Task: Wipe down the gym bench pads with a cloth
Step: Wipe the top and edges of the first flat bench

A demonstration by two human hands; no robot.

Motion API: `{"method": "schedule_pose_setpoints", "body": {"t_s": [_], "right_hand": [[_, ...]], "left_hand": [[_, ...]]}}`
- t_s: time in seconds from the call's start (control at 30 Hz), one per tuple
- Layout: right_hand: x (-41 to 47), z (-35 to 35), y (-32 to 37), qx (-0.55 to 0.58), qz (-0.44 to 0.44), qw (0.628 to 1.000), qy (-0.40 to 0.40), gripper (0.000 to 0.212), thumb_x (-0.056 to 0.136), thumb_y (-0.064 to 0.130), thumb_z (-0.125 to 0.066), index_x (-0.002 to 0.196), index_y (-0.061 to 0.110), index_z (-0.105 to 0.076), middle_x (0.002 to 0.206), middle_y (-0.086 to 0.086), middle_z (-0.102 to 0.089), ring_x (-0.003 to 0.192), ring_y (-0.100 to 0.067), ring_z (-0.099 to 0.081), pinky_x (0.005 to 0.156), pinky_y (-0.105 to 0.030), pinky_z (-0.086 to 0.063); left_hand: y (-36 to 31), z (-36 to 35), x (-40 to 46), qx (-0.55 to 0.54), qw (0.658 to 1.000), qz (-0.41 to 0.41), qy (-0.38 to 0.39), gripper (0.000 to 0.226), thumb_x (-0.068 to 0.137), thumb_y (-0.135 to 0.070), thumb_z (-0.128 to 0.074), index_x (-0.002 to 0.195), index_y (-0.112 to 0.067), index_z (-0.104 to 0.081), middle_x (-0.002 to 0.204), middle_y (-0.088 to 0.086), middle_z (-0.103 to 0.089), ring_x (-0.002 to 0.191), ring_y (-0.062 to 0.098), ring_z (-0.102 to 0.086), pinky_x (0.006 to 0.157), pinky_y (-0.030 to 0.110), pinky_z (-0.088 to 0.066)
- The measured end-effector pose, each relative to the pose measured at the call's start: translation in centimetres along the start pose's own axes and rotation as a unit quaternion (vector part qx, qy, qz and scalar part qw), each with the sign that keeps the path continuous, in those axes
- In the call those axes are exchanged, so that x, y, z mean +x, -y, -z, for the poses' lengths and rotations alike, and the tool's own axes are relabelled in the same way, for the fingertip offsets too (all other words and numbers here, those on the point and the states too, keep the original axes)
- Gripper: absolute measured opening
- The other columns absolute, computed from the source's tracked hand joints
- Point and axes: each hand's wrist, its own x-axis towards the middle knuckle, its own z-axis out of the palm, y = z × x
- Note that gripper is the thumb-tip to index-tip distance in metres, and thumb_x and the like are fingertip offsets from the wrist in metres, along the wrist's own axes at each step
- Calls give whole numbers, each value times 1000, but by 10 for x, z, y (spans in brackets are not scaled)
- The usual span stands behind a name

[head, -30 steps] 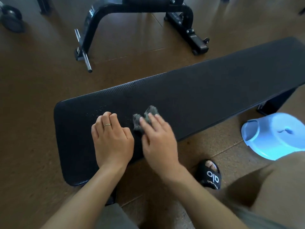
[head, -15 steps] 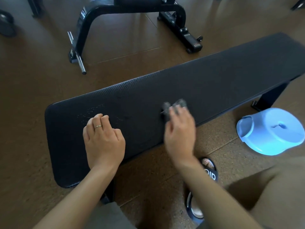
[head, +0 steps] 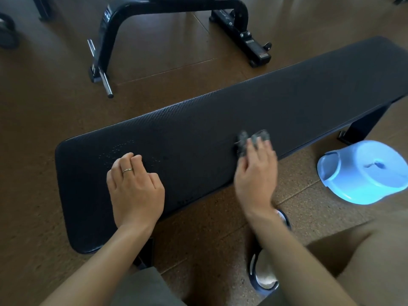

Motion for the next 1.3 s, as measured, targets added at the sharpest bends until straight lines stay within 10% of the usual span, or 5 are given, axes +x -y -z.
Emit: {"method": "schedule_pose_setpoints", "body": {"t_s": [0.27,0.5,0.83,1.07,1.3], "right_hand": [[-59,4,29,35,305,942,135,40,105,19,-49,145,20,-55,155,-4,-48,149,-19,-37,124,-43,-25],[21,6,-25,-10,4,1000,13,40,101,15,-51,138,3,-60,147,-16,-55,142,-33,-45,121,-47,-31],[-53,1,25,38,352,926,128,37,103,16,-55,139,17,-61,147,-6,-56,141,-21,-47,122,-41,-30],[73,-2,-40,-29,19,999,39,36,97,13,-47,122,-3,-68,130,-21,-66,123,-40,-59,111,-47,-42],[-16,-7,60,167,228,943,173,31,101,13,-54,129,13,-68,130,-4,-68,124,-18,-58,108,-39,-46]], "left_hand": [[3,-1,1,2,1000,-11,-11,39,96,-14,-48,134,-4,-48,139,15,-47,135,36,-40,118,56,-30],[1,-2,0,5,1000,-6,-9,40,95,-14,-49,134,-4,-48,139,16,-47,135,37,-41,118,57,-30],[4,-2,-1,-3,1000,-17,-16,40,96,-14,-46,134,-3,-50,139,16,-48,135,36,-41,118,57,-32],[1,-1,0,-2,1000,-6,-4,40,97,-15,-47,135,-3,-49,141,16,-47,137,37,-40,119,57,-31],[1,-2,-1,-1,1000,-9,-14,40,96,-13,-47,134,-3,-50,140,16,-48,136,36,-40,118,56,-31]]}}
